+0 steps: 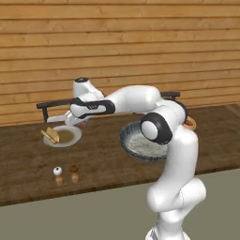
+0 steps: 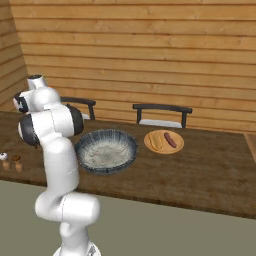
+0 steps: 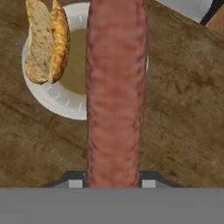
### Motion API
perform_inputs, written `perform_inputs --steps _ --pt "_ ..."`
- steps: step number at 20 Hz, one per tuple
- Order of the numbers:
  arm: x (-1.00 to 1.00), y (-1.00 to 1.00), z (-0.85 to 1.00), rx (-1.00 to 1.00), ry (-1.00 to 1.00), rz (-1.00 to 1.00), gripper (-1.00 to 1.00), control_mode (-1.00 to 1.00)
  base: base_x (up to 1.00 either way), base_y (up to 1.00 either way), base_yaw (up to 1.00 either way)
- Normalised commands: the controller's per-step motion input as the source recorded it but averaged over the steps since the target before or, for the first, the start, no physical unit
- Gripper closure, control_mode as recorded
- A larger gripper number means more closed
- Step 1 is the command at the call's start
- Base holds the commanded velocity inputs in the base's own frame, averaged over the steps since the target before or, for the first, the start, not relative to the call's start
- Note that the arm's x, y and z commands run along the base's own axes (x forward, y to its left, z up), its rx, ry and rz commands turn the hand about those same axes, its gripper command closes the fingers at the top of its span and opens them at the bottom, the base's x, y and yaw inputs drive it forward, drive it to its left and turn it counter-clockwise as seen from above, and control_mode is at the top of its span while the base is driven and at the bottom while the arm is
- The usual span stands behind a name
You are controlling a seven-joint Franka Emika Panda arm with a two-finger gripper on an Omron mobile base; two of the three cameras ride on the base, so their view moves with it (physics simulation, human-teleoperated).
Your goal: Place one bun and one sausage from the bowl on each plate.
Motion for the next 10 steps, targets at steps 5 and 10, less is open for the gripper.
perform_inputs --steps 5,10 --pt "0.53 0.24 -0.42 0.00 -0.05 0.00 1.00 -1.00 0.00 0.00 0.00" --pt "0.22 0.16 -0.53 0.00 -0.05 0.00 1.00 -1.00 0.00 0.00 0.00"
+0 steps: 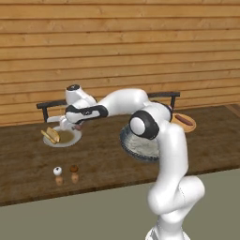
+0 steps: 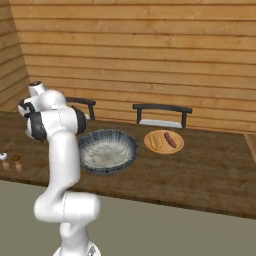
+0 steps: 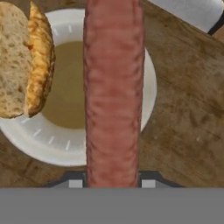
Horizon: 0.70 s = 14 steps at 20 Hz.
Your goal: Place one bun and one sausage from the bowl on each plate.
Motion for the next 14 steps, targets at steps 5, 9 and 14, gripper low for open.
perform_inputs --steps 5,9,14 --pt "0.01 0.01 -0.33 0.01 -0.04 0.00 1.00 -1.00 0.00 0.00 0.00" --pt "0.14 0.24 -0.15 0.01 -0.06 0.00 1.00 -1.00 0.00 0.00 0.00" --pt "0.13 0.20 -0.12 0.00 -0.07 0.00 1.00 -1.00 0.00 0.00 0.00"
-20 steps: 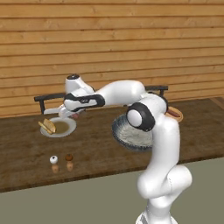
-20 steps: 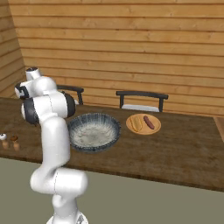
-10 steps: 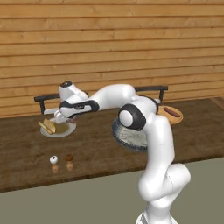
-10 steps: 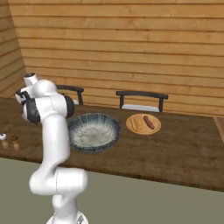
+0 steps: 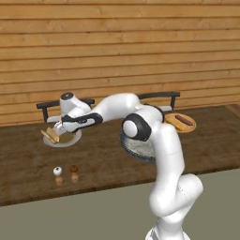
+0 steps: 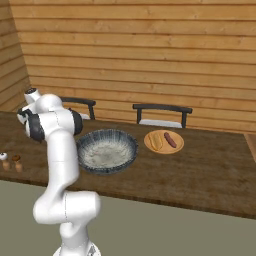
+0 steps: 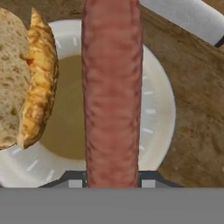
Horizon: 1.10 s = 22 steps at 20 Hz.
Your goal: Place one bun and one sausage from the bowl on each plate.
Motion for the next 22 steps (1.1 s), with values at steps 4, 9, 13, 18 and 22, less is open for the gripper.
perform_inputs --steps 4,9,13,18,22 --pt "0.19 0.00 -0.22 0.00 -0.03 0.00 1.00 -1.00 0.00 0.00 0.00" --pt "0.13 0.01 -0.25 0.00 0.00 0.00 1.00 -1.00 0.00 0.00 0.00" --pt "0.11 0.01 -0.19 0.00 0.00 0.00 -1.00 -1.00 0.00 0.00 0.00" --pt "0.16 0.03 -0.07 0.00 -0.04 0.00 -1.00 -1.00 0.00 0.00 0.00" --pt "0.09 0.00 0.00 0.00 -0.03 0.00 -1.00 -1.00 0.00 0.00 0.00"
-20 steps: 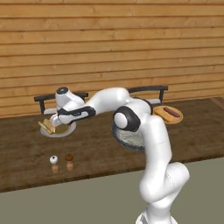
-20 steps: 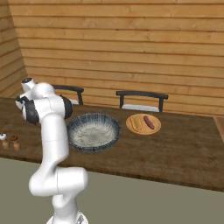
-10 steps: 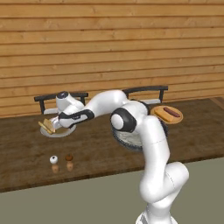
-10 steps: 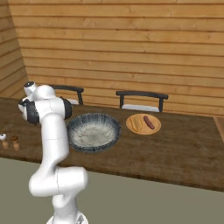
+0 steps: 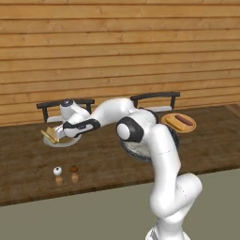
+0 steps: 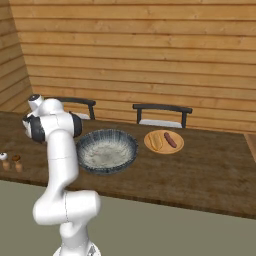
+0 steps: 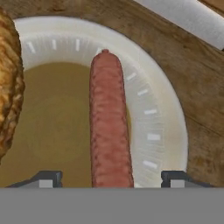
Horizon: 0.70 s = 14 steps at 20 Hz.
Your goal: Place one bun and one sausage from the bowl on each plate.
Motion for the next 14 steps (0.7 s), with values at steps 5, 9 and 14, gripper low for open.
perform_inputs --steps 5,9,14 --pt "-0.03 -0.02 0.16 0.00 -0.01 0.00 -1.00 -1.00 0.00 0.00 0.00" --pt "-0.49 -0.39 0.87 0.06 0.00 0.00 -1.00 -1.00 0.00 0.00 0.00" --pt "-0.63 -0.87 0.86 0.11 0.00 -0.10 -1.00 -1.00 0.00 0.00 0.00"
